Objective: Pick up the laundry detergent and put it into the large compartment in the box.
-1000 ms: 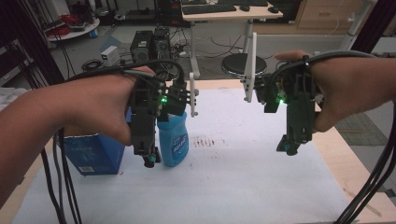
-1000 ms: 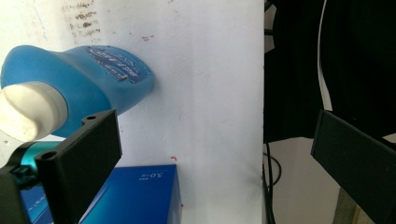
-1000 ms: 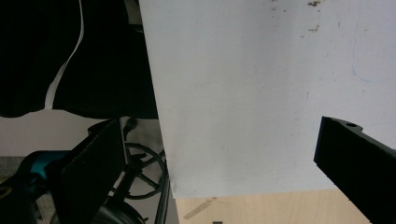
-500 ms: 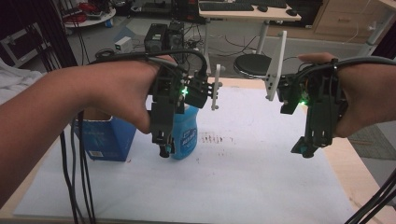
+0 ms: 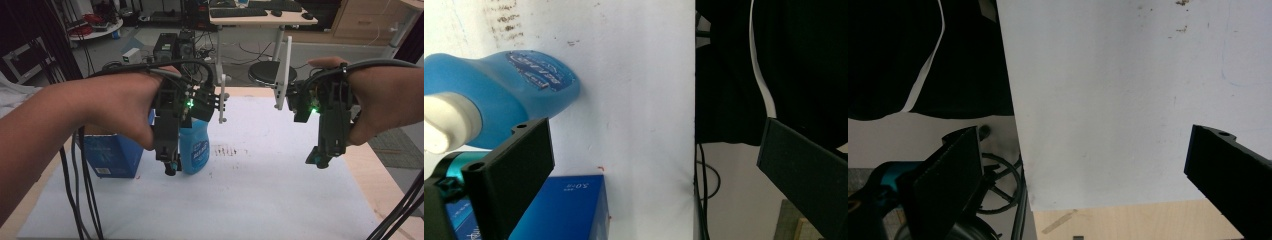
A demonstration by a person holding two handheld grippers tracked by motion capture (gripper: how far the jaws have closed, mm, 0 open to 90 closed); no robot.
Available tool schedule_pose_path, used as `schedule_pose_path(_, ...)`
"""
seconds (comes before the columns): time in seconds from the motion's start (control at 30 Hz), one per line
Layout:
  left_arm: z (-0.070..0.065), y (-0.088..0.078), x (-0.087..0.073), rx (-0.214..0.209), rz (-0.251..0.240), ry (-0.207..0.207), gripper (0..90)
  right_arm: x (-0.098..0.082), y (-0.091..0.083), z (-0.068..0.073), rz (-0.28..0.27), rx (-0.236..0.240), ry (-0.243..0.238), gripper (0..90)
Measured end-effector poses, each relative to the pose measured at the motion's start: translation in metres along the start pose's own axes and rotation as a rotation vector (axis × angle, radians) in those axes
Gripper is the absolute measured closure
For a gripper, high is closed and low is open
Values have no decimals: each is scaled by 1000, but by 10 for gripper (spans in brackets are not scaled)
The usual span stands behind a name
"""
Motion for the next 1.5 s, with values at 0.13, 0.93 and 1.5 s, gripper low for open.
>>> schedule_pose_path(0.13, -1, -1, 3, 2, -5, -2, 17, -5, 0, -1, 9, -4, 7, 13)
schedule_pose_path(0.93, 19, -7, -7, -15, -4, -366, 17, 4, 8, -19, 38, -23, 8, 13)
schedule_pose_path(1.5, 57, -11, -9, 11, -23, -660, 17, 1, 4, -18, 35, -29, 35, 13)
Point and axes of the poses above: each handheld gripper's, and its own axes: y roughly forward along the jaws, x roughly out of its top, z roughly to its left, the point moved 7 cm from there along y, roughly forward along the jaws, and after that the axes turned 7 degrees about x, right-handed, at the moved point
